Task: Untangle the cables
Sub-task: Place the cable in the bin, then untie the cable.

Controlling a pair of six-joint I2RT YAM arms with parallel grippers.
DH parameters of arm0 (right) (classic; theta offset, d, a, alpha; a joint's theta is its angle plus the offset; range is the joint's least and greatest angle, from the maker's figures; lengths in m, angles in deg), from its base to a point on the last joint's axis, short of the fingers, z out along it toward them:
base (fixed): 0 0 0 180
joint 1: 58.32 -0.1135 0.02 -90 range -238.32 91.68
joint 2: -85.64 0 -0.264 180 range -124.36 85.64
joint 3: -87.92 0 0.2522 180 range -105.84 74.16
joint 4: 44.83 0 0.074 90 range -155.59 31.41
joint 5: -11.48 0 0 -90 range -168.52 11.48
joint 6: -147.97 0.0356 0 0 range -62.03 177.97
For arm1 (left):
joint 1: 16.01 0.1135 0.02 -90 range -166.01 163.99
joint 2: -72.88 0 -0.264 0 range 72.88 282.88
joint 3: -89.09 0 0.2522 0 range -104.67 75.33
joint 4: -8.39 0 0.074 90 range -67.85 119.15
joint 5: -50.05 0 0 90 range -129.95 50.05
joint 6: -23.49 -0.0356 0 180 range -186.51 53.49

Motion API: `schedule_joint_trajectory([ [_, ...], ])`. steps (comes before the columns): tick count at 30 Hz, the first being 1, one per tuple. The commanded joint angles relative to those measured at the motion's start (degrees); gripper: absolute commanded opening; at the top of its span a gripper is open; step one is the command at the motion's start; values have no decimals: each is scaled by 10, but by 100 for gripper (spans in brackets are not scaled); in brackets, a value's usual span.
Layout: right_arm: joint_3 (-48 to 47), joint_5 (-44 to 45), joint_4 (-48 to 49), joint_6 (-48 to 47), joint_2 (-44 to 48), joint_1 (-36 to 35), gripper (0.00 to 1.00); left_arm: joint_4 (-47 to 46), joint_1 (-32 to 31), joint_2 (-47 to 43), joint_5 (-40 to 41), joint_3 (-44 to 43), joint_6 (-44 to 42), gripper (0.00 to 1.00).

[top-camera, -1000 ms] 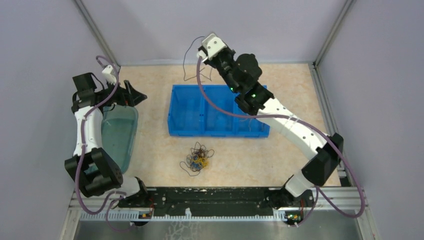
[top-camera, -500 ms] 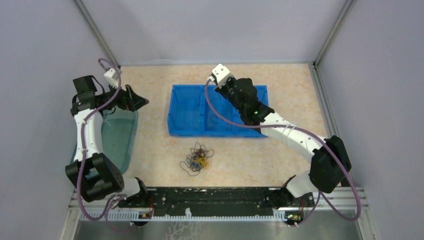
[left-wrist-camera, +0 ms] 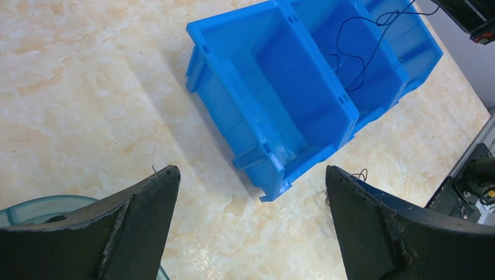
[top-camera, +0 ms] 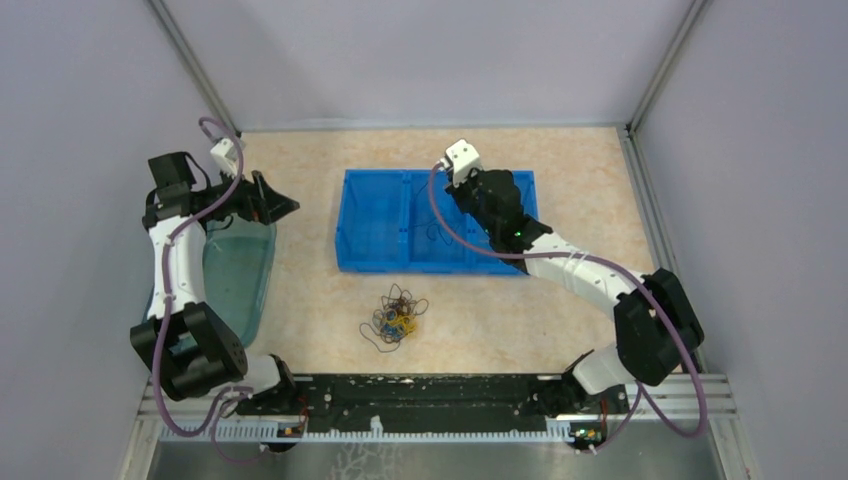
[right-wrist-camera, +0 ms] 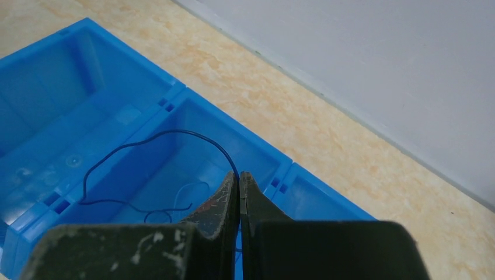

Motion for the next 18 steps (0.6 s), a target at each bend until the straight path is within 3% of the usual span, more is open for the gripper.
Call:
schedule_joint_trajectory([
  [1, -4, -21, 39, 31, 2, 4, 0, 0, 2, 7, -35, -6, -9, 100],
  [3, -17, -23, 23, 35, -11, 4, 0, 12, -1, 6, -40, -7, -26, 100],
  [7, -42, -19, 2, 71, -5, 4, 39, 91, -7, 6, -53, -19, -105, 100],
  [9, -46, -36, -8, 82, 11, 4, 50, 142, -9, 5, -54, -29, -150, 100],
  [14, -17, -58, -43, 82, 72, -44, 54, 263, -11, 3, -55, -36, -288, 100],
  [18, 55, -147, -38, 140, 123, -105, 54, 358, -27, -3, -46, -10, -420, 100],
])
